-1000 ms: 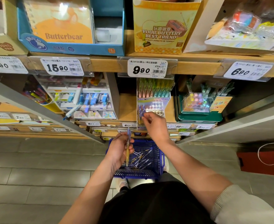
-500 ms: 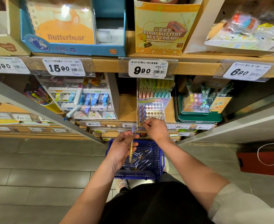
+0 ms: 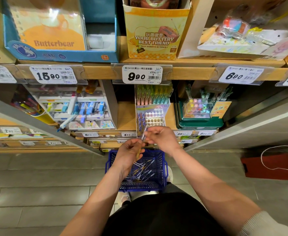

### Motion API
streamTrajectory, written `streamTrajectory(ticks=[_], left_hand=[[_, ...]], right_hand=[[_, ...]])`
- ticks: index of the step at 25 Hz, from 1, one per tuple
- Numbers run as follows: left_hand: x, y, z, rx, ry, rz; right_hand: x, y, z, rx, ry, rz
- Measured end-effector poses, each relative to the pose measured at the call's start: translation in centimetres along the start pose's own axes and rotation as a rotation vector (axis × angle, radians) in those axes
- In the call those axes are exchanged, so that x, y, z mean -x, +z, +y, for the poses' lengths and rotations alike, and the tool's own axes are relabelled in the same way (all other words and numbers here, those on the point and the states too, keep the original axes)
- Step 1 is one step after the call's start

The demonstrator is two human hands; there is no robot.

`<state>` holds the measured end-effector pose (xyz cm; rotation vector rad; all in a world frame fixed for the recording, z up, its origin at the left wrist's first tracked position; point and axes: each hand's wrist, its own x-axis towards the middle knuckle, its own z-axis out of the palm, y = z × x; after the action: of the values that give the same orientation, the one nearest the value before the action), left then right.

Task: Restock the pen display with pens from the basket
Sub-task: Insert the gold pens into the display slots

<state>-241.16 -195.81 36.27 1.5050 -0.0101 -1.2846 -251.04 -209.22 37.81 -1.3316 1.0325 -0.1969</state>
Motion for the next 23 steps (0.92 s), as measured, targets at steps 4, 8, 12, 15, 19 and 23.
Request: streamTrajectory(ticks=[4,8,12,15,19,23], left_hand=[[-0.2,-0.4,-0.1,-0.065,-0.018,-0.005],[0.0,-0.8,-0.4,-0.016,-0.03,0.012],[0.5,-1.2,-0.2,0.028,-0.018,-0.025],[0.6,-1.7,0.1,0.065,-0.017,-0.008],[0.6,-2.3,0.2,0.08,-0.017,0.008],[0.5,-2.8,0.5,0.097,-0.018,0.006]], right_hand=[[-1.2,-2.5,-1.1,-0.099,-0.191,0.272],[-2.1,-2.4,-0.6,0.214,-0.317,0.376],[-2.9,-1.2,0.8,0.371,-0.361,0.361],[-3.1,-0.4,1.4,0.464,-0.403,0.318],[-3.0,0.4,2.0,0.553,-0.495,0.269],[-2.8,0.3,2.1,0.547,-0.568,0.365]])
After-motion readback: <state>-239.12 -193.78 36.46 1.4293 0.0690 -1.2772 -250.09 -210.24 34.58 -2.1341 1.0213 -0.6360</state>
